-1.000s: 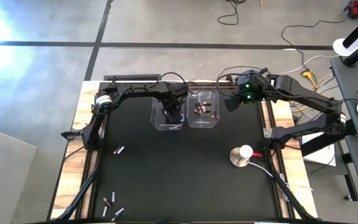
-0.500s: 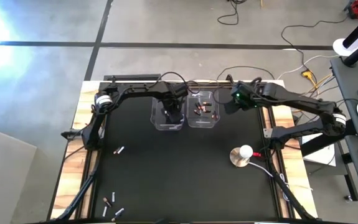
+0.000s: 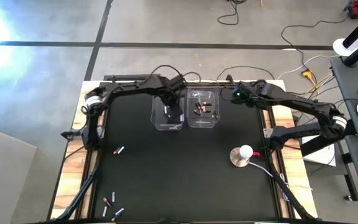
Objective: Sort batteries
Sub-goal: Put the white battery into the left transparent bin
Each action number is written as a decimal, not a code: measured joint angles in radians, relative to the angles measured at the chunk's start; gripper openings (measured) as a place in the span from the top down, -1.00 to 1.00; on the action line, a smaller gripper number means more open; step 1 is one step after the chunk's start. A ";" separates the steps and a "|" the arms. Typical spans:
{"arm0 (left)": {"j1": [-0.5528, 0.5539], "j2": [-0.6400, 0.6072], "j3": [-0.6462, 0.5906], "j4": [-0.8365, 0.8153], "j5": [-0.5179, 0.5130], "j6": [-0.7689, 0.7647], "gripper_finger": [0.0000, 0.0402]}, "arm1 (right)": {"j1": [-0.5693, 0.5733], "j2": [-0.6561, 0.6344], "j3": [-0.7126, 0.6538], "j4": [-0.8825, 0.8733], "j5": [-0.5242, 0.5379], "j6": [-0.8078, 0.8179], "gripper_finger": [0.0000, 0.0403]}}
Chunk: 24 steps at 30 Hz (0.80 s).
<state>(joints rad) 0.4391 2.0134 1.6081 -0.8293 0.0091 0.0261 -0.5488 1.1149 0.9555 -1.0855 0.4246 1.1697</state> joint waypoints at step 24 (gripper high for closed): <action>-0.023 -0.322 -0.108 0.002 0.002 -0.038 0.33 | -0.333 0.002 -0.251 0.291 -0.053 -0.087 -0.11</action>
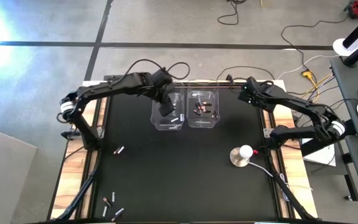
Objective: Sort batteries
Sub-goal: Put the white battery into the left transparent bin
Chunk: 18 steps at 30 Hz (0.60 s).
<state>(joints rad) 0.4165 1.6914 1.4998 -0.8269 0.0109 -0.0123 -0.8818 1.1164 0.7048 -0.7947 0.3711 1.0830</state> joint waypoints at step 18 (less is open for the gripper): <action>-0.066 -0.163 -0.217 0.094 0.001 -0.133 0.33 | -0.060 0.296 0.033 0.058 -0.057 0.015 -0.11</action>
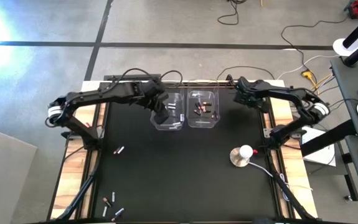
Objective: Sort batteries
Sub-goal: Put the white battery into the left transparent bin
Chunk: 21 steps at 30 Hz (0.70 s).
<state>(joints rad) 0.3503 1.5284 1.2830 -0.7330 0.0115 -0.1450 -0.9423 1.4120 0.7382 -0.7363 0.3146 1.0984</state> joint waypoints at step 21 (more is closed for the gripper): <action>-0.057 -0.020 -0.047 0.058 -0.001 -0.040 0.33 | -0.023 0.078 0.029 0.083 0.106 0.203 0.37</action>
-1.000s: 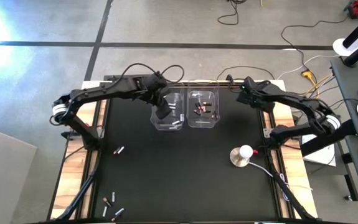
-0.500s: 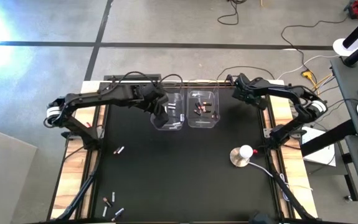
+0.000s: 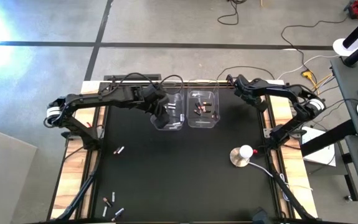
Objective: Sort batteries
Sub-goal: Put the white battery into the left transparent bin
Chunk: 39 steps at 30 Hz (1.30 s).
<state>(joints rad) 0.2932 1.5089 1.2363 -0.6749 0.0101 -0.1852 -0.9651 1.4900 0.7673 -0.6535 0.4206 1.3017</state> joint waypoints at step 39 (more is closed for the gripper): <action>-0.033 0.000 -0.003 0.028 -0.001 -0.034 0.33 | 0.089 0.118 0.001 0.016 0.036 0.004 0.73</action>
<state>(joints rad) 0.2597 1.5093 1.2335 -0.6472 0.0090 -0.2192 -0.8766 1.6085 0.7681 -0.6376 0.4569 1.3053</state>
